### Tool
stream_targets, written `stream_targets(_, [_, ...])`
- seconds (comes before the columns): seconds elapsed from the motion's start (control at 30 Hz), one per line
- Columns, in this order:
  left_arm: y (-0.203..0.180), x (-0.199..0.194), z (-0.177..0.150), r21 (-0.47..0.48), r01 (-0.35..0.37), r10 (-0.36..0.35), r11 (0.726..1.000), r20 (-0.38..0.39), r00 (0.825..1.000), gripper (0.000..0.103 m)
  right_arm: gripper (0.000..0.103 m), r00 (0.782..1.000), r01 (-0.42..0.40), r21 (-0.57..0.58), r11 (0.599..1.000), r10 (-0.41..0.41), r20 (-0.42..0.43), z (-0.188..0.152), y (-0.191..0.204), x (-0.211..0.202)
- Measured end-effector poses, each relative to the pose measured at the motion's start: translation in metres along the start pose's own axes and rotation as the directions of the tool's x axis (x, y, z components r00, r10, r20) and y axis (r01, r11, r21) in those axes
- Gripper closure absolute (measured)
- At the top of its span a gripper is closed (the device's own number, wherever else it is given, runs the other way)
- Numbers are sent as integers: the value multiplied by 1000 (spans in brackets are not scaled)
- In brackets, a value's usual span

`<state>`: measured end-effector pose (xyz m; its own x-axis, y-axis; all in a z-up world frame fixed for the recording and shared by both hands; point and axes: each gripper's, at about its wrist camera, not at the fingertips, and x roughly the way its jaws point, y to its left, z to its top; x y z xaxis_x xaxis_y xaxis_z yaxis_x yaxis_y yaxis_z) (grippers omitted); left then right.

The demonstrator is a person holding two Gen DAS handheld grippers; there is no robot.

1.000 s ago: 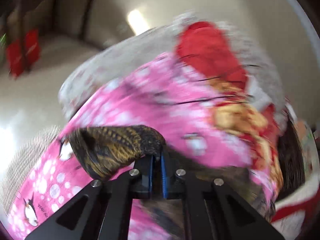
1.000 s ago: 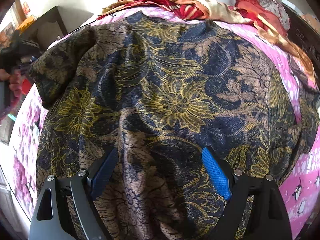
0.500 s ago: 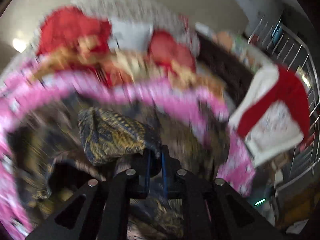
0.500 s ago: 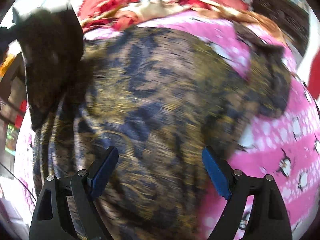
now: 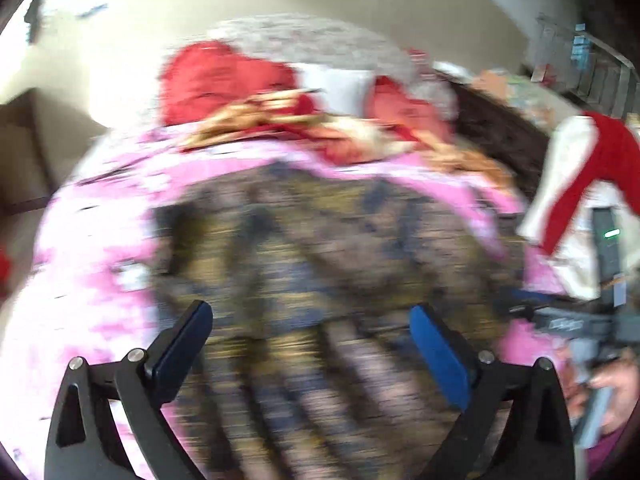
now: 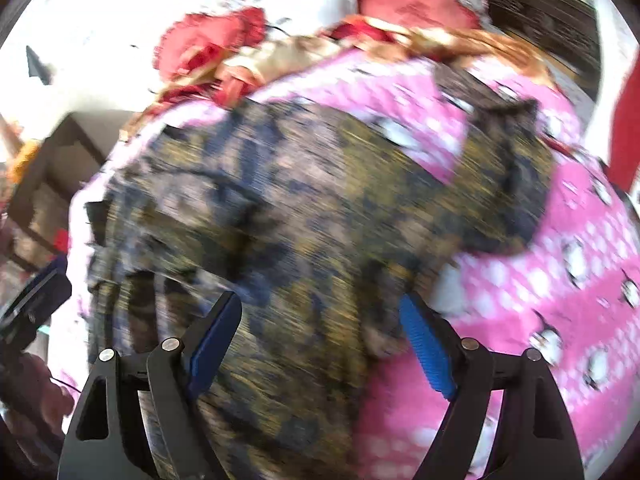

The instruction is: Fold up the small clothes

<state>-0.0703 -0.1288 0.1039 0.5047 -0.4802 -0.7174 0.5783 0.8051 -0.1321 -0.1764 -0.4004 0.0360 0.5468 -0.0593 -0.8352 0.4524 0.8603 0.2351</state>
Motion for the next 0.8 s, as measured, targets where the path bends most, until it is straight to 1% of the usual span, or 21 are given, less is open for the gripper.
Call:
stream_targets(0.03, [17,9,-1,-19,-90,89,996,-33,995,2,18,1000,-15,-37,999,15,-5,5,13,6])
stream_targets(0.07, [29,17,-1,-38,-170,167,985,-63,984,2,20,1000,-26,-71,997,25,-10,8,25,11])
stream_targets(0.1, [38,22,-1,-59,-215,210,975,-80,974,2,26,999,-38,-103,994,37,-14,12,36,14])
stream_targets(0.13, [53,31,-3,-102,-249,239,963,-101,966,2,28,998,-58,-155,986,56,-18,15,53,17])
stream_targets(0.2, [69,45,-8,-148,-237,217,960,-135,967,2,29,998,-69,-257,964,70,-3,16,81,19])
stream_targets(0.23, [74,51,-10,-161,-239,214,958,-159,964,2,29,999,-27,-315,949,31,7,17,96,28])
stream_targets(0.27, [78,59,-12,-165,-252,220,954,-188,957,2,29,999,41,-369,929,-39,13,17,108,39])
stream_targets(0.3, [81,62,-13,-164,-260,226,951,-203,953,2,31,996,84,-403,911,-85,16,16,114,48])
stream_targets(0.33, [82,68,-16,-159,-281,242,947,-227,944,2,37,993,109,-444,889,-115,14,18,120,63])
stream_targets(0.37, [82,70,-19,-156,-290,249,944,-239,939,2,62,994,99,-463,881,-111,2,22,119,72])
stream_targets(0.4, [82,73,-22,-156,-290,247,944,-248,937,2,90,993,105,-466,879,-122,-6,26,114,77])
stream_targets(0.43, [80,76,-25,-156,-283,239,946,-251,938,2,91,992,112,-448,887,-128,-6,32,105,76])
stream_targets(0.47, [78,77,-28,-152,-278,235,948,-253,939,2,91,995,89,-411,907,-98,-2,39,94,66])
stream_targets(0.5, [75,81,-30,-147,-278,236,949,-254,938,2,91,998,65,-360,931,-62,20,45,79,51])
stream_targets(0.53, [74,82,-31,-140,-281,239,949,-259,936,2,91,998,61,-316,947,-46,53,48,66,35])
stream_targets(0.6, [74,87,-35,-137,-283,239,949,-271,933,2,91,991,86,-206,975,-61,123,51,29,5])
stream_targets(0.63, [73,89,-36,-136,-292,248,947,-271,930,2,91,990,90,-157,983,-70,123,50,13,-2])
stream_targets(0.67, [71,89,-36,-136,-296,252,945,-271,929,2,89,991,94,-101,990,-84,103,44,-8,-5])
stream_targets(0.7, [70,90,-36,-134,-298,254,945,-272,928,2,77,994,98,-70,993,-93,60,37,-26,-4])
stream_targets(0.77, [68,87,-34,-132,-284,241,950,-270,932,2,60,995,85,-29,996,-86,-45,22,-56,2])
stream_targets(0.8, [67,85,-34,-132,-278,236,951,-268,934,2,60,995,80,0,997,-80,-61,16,-69,0])
